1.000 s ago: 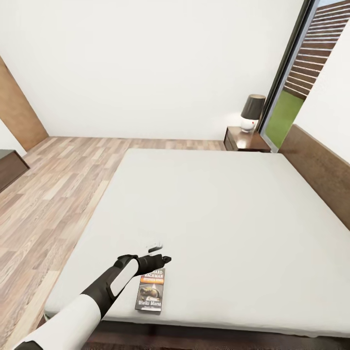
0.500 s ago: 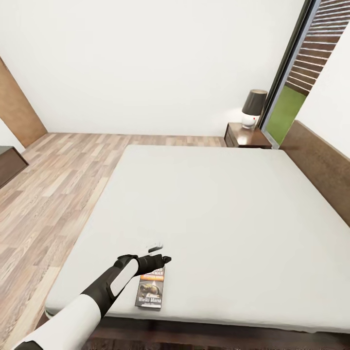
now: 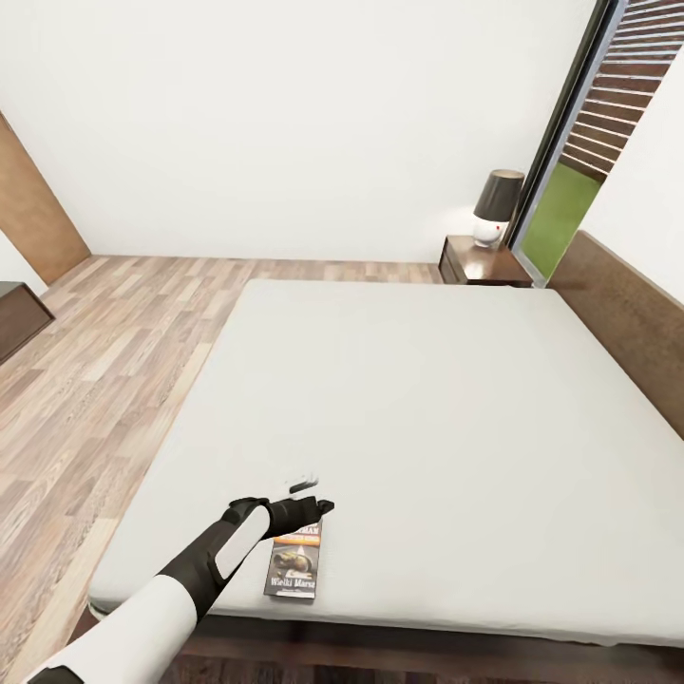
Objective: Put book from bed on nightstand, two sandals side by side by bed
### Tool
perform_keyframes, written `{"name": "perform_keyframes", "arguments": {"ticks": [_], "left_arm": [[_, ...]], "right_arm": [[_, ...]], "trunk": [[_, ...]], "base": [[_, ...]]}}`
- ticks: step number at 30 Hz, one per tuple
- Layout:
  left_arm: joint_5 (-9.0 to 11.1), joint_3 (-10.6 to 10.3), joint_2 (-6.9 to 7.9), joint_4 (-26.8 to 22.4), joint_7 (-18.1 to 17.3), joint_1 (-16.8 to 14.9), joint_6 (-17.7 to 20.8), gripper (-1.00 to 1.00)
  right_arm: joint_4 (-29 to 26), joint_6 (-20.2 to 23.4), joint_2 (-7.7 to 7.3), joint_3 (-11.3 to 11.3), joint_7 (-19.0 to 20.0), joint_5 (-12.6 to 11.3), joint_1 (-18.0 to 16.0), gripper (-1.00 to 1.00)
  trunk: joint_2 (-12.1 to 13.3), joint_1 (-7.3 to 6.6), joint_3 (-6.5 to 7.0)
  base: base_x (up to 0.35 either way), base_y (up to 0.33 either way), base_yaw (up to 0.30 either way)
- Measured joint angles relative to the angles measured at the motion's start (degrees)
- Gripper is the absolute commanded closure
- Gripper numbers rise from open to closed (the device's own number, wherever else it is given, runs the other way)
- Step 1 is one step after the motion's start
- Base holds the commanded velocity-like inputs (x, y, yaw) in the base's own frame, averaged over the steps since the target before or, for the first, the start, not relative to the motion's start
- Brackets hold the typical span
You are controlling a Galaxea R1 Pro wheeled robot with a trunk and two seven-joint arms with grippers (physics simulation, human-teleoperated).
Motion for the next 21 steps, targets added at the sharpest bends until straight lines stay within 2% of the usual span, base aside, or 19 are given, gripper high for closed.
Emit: {"name": "perform_keyframes", "arguments": {"ticks": [6, 10, 12, 13, 15, 18, 21], "left_arm": [[-0.1, 0.7, 0.63, -0.3, 0.4, -0.7, 0.3, -1.00], [0.0, 1.1, 1.19, -0.3, 0.8, -6.0, 1.7, -1.00], [0.2, 1.6, 1.31, 0.0, 0.9, -9.1, 4.8, -1.00], [0.2, 1.9, 1.34, 0.0, 1.0, -9.6, 5.8, -1.00], [0.2, 3.8, 1.52, 0.1, 1.0, -10.8, 8.5, -1.00], [0.2, 7.2, 1.44, 0.3, 1.0, -11.3, 9.8, -1.00], [0.0, 8.8, 1.32, 3.4, 0.8, -11.5, 10.1, -1.00]], "right_arm": [[0.0, 0.0, -0.02, 0.0, -0.1, 0.0, 0.0, -1.00], [0.0, 0.0, -0.03, 0.0, -0.1, 0.0, 0.0, -1.00], [0.0, 0.0, -0.01, 0.0, -0.1, 0.0, 0.0, -1.00], [0.0, 0.0, -0.02, 0.0, -0.1, 0.0, 0.0, -1.00], [0.0, 0.0, -0.01, 0.1, -0.1, 0.0, 0.0, -1.00], [0.0, 0.0, -0.01, 0.1, -0.1, 0.0, 0.0, -1.00], [0.0, 0.0, -0.01, 0.2, 0.0, 0.0, 0.0, -1.00]], "trunk": [[0.0, 0.00, 0.00], [0.0, 0.00, 0.01], [0.0, 0.00, 0.00], [0.0, 0.00, 0.00], [0.0, 0.00, 0.00], [0.0, 0.00, 0.00], [0.0, 0.00, -0.01]], "base": [[0.000, 0.000, 0.000], [0.000, 0.000, 0.000], [0.000, 0.000, 0.000], [0.000, 0.000, 0.000], [0.000, 0.000, 0.000], [0.000, 0.000, 0.000], [0.000, 0.000, 0.000]]}}
